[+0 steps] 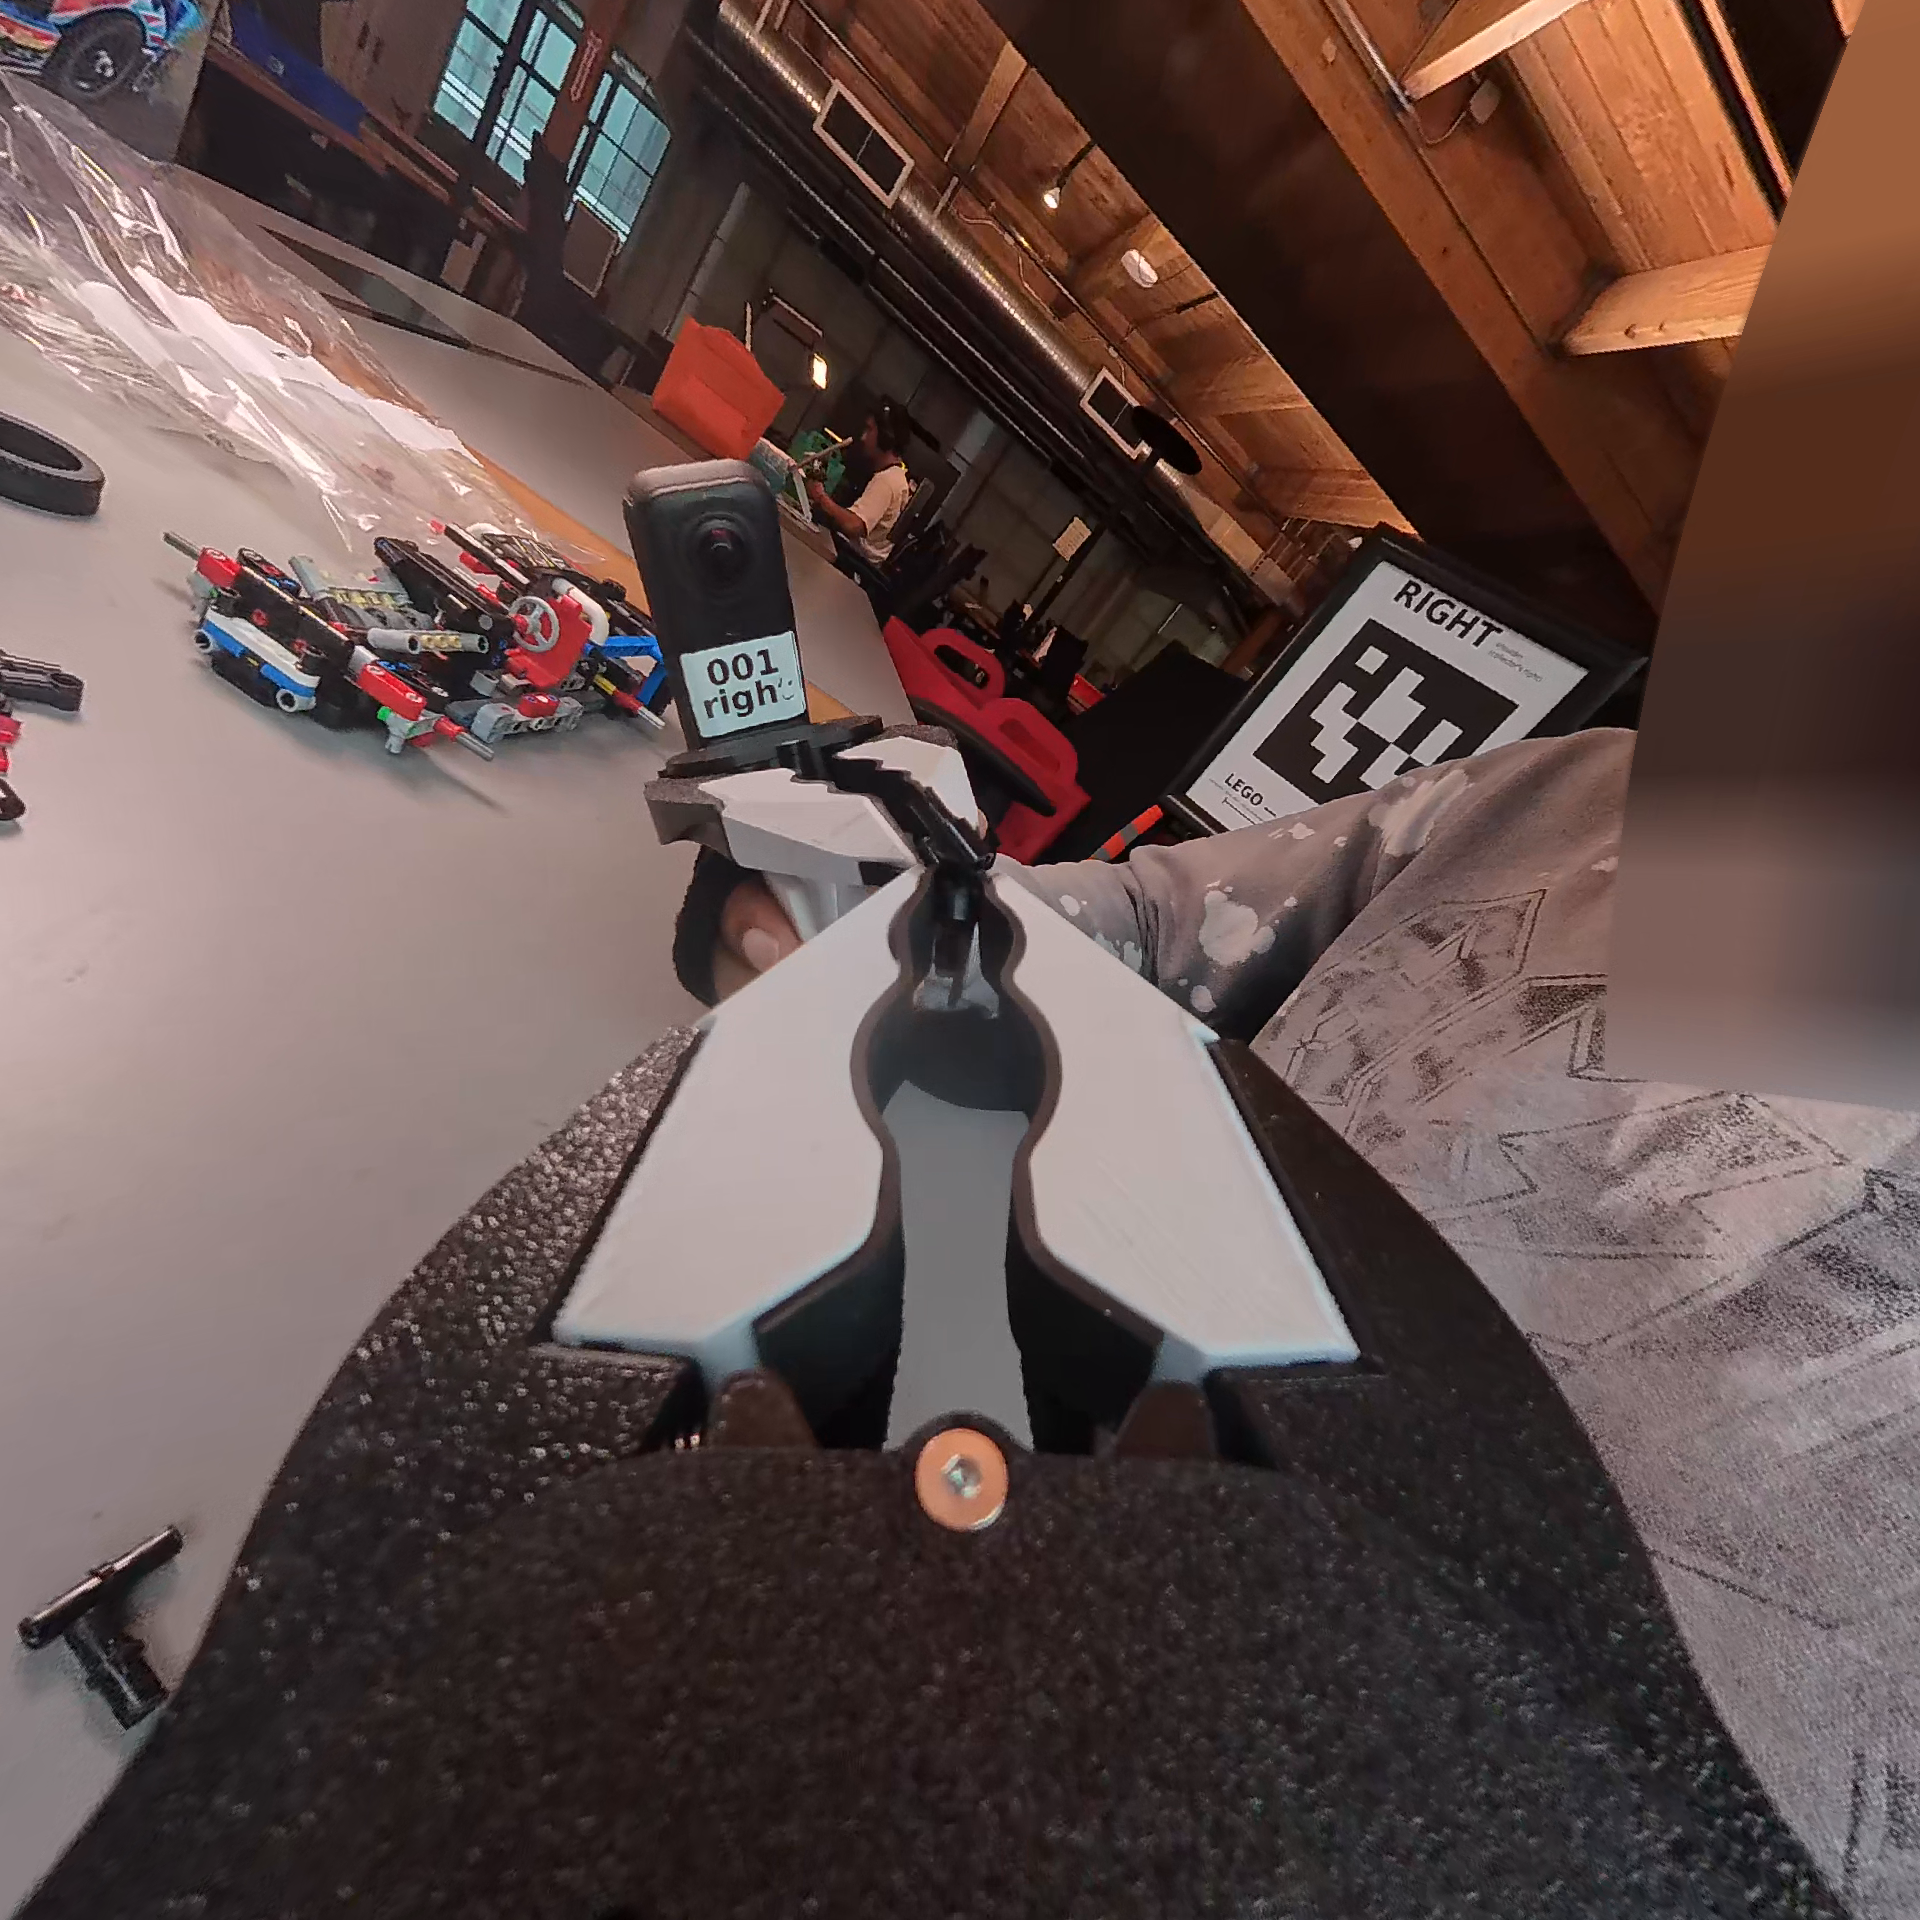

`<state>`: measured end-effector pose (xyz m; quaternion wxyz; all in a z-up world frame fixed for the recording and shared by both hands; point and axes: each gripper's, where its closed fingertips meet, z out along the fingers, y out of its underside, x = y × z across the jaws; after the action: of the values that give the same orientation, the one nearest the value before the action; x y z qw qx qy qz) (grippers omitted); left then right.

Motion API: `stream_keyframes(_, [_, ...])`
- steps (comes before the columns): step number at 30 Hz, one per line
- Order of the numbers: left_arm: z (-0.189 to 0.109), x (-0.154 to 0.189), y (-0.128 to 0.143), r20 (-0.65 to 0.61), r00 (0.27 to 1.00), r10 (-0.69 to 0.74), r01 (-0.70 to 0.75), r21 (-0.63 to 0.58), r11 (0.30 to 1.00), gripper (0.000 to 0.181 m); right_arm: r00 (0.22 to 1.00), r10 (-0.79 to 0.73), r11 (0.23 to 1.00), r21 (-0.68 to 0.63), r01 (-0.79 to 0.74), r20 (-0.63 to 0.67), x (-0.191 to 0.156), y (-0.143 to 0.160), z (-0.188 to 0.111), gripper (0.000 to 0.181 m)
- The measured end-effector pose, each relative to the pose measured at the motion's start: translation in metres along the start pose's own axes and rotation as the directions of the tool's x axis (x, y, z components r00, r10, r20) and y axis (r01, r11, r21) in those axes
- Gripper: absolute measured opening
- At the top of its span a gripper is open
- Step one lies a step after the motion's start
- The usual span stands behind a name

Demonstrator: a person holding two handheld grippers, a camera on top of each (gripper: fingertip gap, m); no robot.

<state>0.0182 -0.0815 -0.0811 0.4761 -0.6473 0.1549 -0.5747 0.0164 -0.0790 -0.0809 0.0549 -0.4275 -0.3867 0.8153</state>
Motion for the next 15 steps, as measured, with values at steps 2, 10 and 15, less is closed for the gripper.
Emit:
stream_keyframes(2, [0.000, 0.000, 0.000, 0.001, 1.000, 0.003, -0.003, 0.001, 1.000, 0.005, 1.000, 0.007, 1.000, 0.004, -0.007, 0.000, 0.000, 0.000, 0.000, 0.005])
stream_keyframes(10, [0.003, 0.011, 0.005, -0.037, 0.998, 0.060, -0.061, -0.034, 0.998, 0.005, 0.997, -0.068, 0.998, -0.004, 0.068, 0.024, -0.010, 0.002, 0.002, 0.004])
stream_keyframes(15, [0.002, 0.015, 0.007, -0.021, 0.990, 0.136, -0.137, -0.069, 0.988, 0.005, 0.996, -0.084, 0.996, -0.012, 0.084, 0.021, -0.014, 0.002, 0.004, 0.002])
